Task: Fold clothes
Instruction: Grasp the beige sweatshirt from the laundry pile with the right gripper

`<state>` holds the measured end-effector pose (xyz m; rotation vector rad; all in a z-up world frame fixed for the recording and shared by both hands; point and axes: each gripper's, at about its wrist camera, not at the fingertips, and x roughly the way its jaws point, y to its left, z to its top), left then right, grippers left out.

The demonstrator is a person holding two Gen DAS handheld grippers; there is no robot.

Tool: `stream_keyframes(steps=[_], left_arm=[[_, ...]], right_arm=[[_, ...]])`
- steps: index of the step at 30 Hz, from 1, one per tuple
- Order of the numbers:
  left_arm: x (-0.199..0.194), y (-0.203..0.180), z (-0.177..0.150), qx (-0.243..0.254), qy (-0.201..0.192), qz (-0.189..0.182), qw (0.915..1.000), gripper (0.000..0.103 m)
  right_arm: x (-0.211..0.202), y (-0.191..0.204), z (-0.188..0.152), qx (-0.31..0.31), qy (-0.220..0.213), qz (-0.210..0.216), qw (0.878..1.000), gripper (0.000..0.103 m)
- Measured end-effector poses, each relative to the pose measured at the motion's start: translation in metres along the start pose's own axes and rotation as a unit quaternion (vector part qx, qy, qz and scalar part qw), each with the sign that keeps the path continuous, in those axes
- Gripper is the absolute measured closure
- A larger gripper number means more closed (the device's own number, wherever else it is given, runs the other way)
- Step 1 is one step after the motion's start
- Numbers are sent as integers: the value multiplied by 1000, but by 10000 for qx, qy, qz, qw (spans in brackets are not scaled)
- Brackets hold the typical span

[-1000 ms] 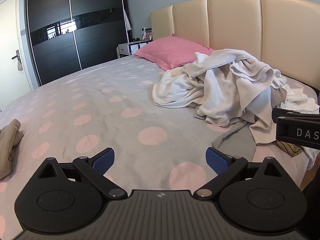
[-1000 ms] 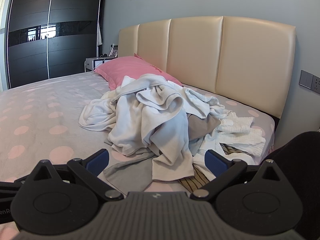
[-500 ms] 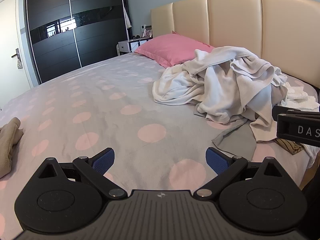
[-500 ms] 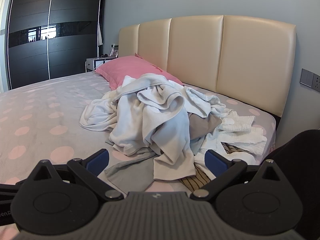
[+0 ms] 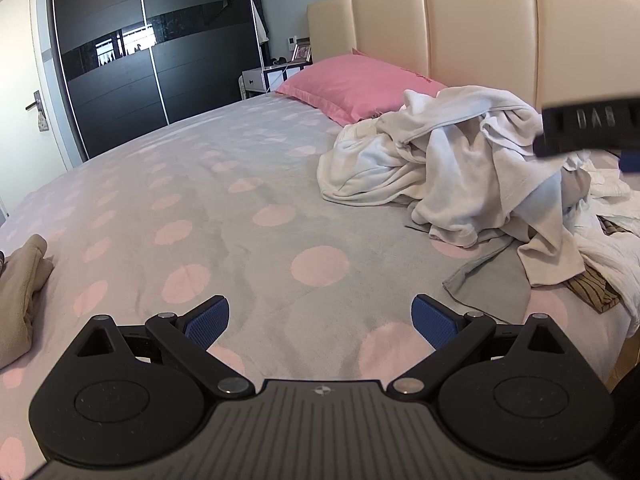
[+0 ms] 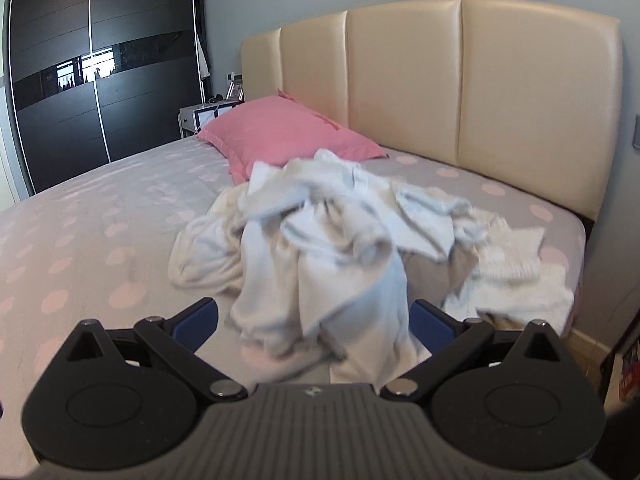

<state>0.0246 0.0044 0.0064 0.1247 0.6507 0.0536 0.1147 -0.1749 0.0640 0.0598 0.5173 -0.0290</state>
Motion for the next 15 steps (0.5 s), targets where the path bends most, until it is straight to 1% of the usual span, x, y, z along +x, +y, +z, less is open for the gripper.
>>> stream_keyframes(steps=[3, 6, 11, 12, 13, 15], left_arm=[[9, 8, 7, -83, 51, 63, 9999, 3], [19, 17, 13, -169, 149, 125, 9997, 4], [30, 31, 14, -297, 328, 274, 9986, 5], [32, 33, 12, -305, 362, 315, 9984, 5], [33, 35, 9, -303, 409, 356, 9981, 6], [34, 39, 2, -282, 521, 438, 9973, 6]], right_arm=[[28, -5, 31, -186, -75, -54, 9998, 1], [64, -12, 53, -391, 2, -157, 9991, 1], [112, -23, 65, -559, 218, -184, 9980, 2], [120, -25, 67, -586, 252, -187, 9978, 5], [125, -24, 67, -613, 255, -150, 9977, 11], [132, -22, 68, -648, 343, -58, 9973, 48]])
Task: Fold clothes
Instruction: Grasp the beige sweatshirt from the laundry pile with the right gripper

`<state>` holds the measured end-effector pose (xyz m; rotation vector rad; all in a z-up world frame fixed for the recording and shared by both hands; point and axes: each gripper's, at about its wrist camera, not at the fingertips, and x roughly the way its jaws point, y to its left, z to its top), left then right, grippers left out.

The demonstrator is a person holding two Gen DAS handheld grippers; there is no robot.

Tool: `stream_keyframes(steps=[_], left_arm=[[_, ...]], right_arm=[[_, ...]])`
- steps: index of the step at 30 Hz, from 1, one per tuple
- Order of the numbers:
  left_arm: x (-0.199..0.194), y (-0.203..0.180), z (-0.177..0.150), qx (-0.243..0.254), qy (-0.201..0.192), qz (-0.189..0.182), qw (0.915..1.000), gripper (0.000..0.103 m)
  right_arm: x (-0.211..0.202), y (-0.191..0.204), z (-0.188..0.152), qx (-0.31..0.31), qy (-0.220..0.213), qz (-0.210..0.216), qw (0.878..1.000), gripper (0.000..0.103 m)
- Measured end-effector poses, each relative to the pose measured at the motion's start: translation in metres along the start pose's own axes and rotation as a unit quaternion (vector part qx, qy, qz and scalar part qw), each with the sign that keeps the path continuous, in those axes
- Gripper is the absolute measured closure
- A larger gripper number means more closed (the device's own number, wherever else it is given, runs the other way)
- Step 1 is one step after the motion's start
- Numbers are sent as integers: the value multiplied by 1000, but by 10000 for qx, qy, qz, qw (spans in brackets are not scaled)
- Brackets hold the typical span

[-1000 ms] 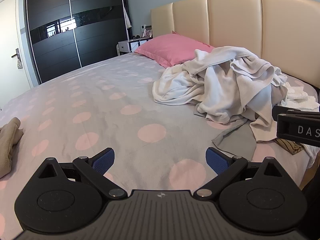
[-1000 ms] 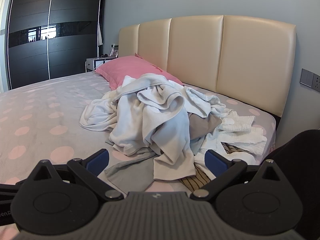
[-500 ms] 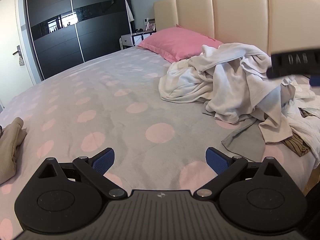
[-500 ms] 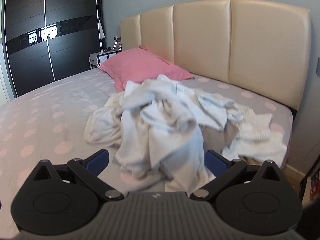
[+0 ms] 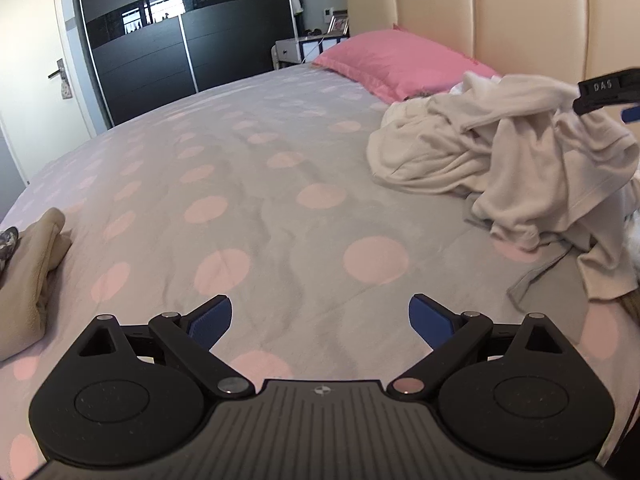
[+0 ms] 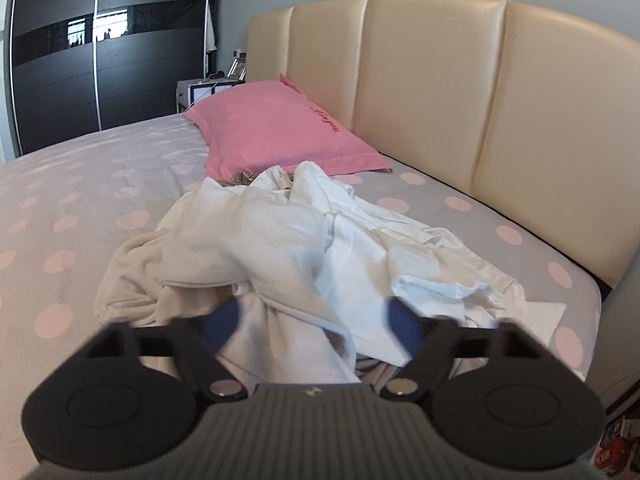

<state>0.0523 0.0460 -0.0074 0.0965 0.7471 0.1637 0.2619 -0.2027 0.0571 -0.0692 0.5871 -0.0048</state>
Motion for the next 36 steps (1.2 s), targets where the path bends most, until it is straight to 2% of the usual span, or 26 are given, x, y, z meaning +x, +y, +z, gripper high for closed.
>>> stream_keyframes(steps=[2, 3, 4, 7, 11, 14, 17, 20, 25, 28, 30, 31, 34, 36], left_arm=[[1, 5, -7, -10, 87, 91, 9999, 7], [1, 8, -10, -30, 123, 137, 9998, 7], [1, 12, -14, -66, 151, 183, 9997, 7], [-4, 24, -18, -225, 261, 287, 9990, 7], [-15, 40, -23, -326, 319, 425, 9981, 8], [-25, 52, -26, -390, 346, 536, 9972, 9], [-37, 66, -28, -467, 355, 689, 9959, 9], [-48, 81, -32, -633, 372, 825, 9939, 9], [-69, 108, -39, -936, 416, 1048, 9892, 9], [-83, 125, -47, -1052, 480, 1250, 9854, 9], [-91, 136, -54, -1148, 536, 1346, 9828, 9], [-93, 140, -57, -1201, 573, 1382, 9814, 9], [-100, 150, -69, -1360, 669, 1438, 9779, 9], [-103, 154, -74, -1431, 709, 1444, 9766, 9]], right_arm=[[3, 5, 1, 28, 176, 172, 9997, 66], [4, 7, 2, 58, 268, 280, 9992, 81], [1, 11, 2, -10, 264, 359, 9990, 86], [-14, 30, 2, -333, 147, 690, 9970, 88], [-44, 67, -4, -648, 182, 1431, 9874, 89], [-70, 103, -13, -987, 231, 1956, 9754, 89], [-101, 139, -28, -1178, 426, 2596, 9576, 89], [-133, 176, -45, -1409, 590, 3253, 9332, 89], [-193, 225, -74, -1807, 849, 4282, 8814, 90], [-217, 246, -88, -1967, 990, 4723, 8535, 90], [-227, 260, -98, -2154, 1048, 4817, 8429, 89], [-228, 266, -104, -2251, 1075, 4793, 8414, 89], [-229, 273, -116, -2430, 1106, 4803, 8355, 80], [-234, 271, -117, -2540, 965, 4777, 8355, 52]])
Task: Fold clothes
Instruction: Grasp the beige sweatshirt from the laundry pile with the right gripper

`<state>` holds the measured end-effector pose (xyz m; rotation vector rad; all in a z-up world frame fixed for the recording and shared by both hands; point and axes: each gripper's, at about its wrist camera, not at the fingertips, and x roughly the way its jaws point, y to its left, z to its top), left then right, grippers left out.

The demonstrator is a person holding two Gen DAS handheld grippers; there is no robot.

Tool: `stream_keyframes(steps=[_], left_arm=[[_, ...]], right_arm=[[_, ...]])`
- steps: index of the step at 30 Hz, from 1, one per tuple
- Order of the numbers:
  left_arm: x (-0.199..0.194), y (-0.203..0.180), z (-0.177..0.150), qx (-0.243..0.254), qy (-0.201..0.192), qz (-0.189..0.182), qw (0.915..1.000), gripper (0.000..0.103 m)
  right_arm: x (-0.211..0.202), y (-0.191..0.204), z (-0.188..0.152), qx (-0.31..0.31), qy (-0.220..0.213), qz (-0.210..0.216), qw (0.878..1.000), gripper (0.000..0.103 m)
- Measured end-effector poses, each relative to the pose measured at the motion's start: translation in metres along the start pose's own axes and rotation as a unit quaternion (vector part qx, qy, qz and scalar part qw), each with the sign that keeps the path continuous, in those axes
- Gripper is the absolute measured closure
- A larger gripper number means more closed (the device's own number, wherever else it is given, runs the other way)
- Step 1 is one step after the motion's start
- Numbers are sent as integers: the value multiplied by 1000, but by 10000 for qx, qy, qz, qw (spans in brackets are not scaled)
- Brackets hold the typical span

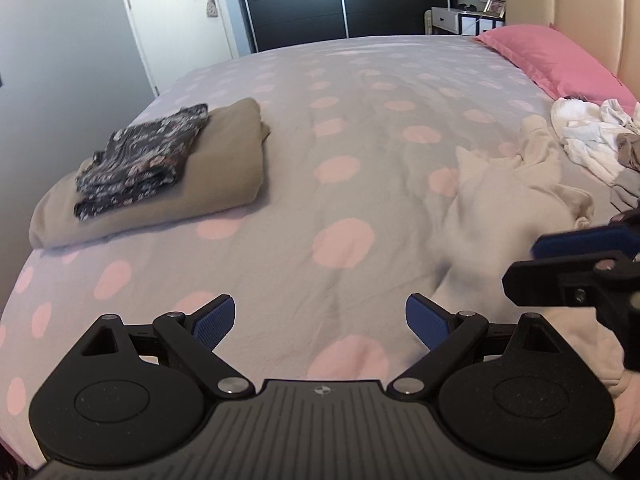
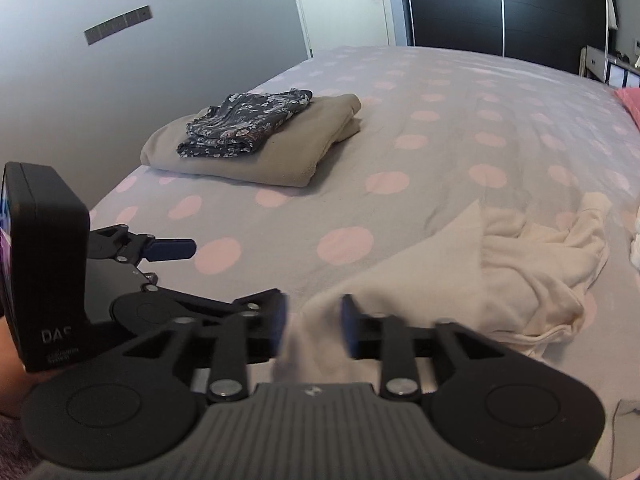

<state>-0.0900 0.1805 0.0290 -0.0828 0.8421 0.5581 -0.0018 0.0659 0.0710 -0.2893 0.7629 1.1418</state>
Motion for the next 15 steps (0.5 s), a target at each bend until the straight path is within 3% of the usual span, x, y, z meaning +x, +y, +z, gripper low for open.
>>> stream_keyframes(steps=[3, 9, 12, 15], left_arm=[[-5, 1, -2, 2, -25, -76, 10000, 9], [-5, -9, -6, 95, -127, -559, 9983, 9], [4, -17, -10, 120, -27, -902, 9959, 9], [17, -29, -19, 279, 151, -1010, 9944, 9]], right_arm=[[-8, -7, -2, -106, -27, -201, 9997, 50], [-17, -66, -19, 175, 343, -995, 9943, 47], [-17, -92, -33, 230, 516, -1371, 9889, 39], [-10, -112, -52, 515, 721, -1465, 9852, 38]])
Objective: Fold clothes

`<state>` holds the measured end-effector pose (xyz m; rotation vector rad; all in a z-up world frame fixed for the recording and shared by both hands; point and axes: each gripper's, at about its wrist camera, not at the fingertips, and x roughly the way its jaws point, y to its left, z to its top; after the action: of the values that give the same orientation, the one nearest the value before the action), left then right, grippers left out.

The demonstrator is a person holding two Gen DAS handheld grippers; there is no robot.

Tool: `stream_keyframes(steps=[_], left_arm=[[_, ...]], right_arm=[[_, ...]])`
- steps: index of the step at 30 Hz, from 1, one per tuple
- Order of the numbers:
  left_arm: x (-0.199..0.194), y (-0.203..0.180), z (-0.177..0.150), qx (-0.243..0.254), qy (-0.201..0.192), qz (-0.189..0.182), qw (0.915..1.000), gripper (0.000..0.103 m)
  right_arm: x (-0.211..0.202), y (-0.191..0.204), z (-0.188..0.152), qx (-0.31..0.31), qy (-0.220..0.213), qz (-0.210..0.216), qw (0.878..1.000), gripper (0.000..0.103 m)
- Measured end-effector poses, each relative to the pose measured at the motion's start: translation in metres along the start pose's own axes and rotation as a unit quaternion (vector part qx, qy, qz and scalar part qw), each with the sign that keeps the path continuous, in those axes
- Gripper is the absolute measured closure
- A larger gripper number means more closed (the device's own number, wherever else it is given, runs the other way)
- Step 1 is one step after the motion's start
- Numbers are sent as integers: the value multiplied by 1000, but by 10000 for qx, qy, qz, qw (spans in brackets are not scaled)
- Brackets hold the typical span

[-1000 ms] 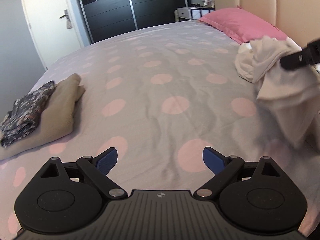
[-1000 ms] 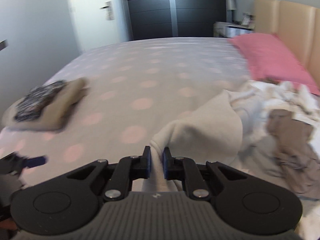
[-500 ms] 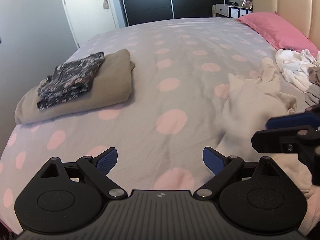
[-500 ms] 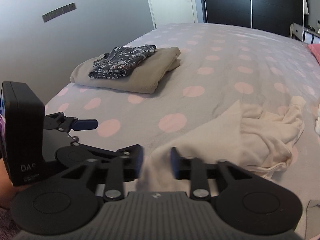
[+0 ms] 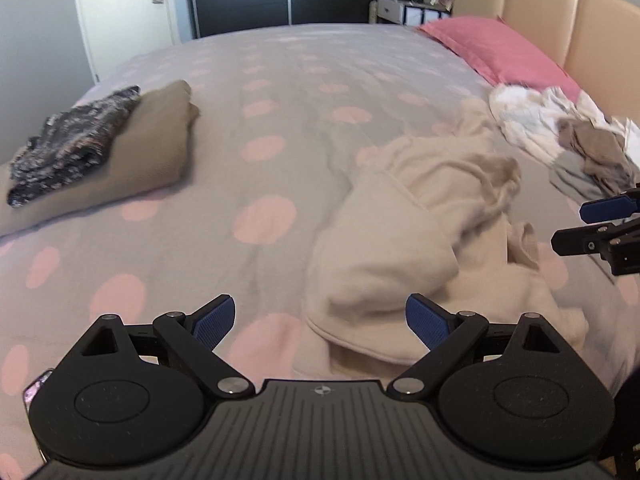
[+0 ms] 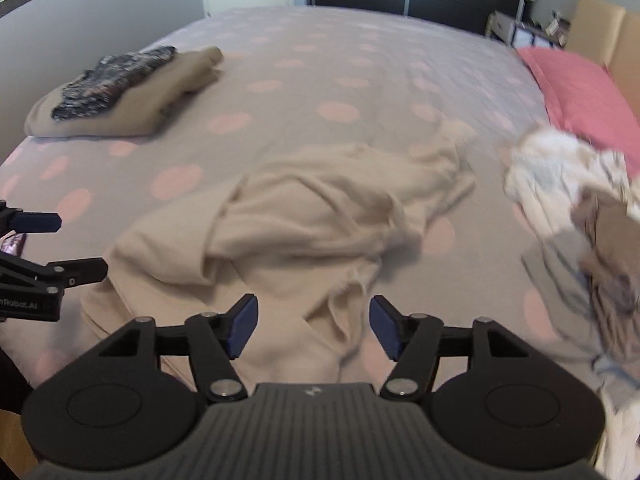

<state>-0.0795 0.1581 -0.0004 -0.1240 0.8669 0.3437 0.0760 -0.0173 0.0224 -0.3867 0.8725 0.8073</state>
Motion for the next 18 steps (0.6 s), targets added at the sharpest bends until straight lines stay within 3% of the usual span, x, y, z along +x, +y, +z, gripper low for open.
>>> stream_keyframes(steps=[4, 11, 13, 16, 18], left_arm=[[19, -11, -10, 176, 172, 97, 9997, 9], [41, -17, -15, 255, 166, 188, 9994, 9], [47, -18, -14, 211, 164, 182, 9995, 15], [57, -15, -11, 37, 275, -32, 9996, 39], [63, -11, -9, -153, 375, -200, 9990, 49]], right_arm=[[24, 2, -10, 80, 408, 307, 9987, 27], [64, 7, -4, 166, 734, 269, 9968, 27], [71, 7, -5, 259, 789, 339, 9960, 34], [77, 11, -7, 200, 819, 308, 9960, 61], [78, 13, -9, 116, 796, 191, 9966, 87]])
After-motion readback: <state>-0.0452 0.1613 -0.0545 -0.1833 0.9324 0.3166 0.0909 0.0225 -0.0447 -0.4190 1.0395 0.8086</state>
